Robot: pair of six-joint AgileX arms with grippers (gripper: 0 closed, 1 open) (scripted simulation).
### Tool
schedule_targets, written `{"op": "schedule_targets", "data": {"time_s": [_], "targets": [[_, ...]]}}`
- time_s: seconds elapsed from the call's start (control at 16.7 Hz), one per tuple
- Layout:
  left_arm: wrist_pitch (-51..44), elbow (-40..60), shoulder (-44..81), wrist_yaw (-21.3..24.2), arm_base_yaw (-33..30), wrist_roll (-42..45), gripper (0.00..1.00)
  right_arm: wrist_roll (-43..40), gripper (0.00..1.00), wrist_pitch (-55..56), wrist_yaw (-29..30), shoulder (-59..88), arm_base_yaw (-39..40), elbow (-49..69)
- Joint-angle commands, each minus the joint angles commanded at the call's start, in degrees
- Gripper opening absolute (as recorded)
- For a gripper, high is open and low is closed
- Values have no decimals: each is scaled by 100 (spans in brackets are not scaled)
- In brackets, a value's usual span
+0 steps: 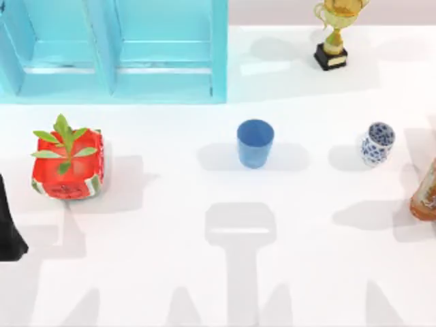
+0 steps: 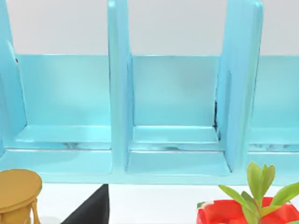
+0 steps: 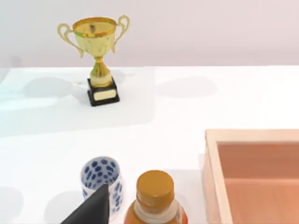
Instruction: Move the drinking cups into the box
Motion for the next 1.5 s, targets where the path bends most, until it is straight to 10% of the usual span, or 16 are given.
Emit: {"op": "schedule_targets", "data": {"time_s": [1.02, 1.5], "targets": [[0, 0, 0, 0, 0, 0, 100, 682, 100, -5737, 15, 8840, 601, 8429], [0, 0, 0, 0, 0, 0, 100, 846, 100, -7154, 23, 11017, 739, 10505]]}}
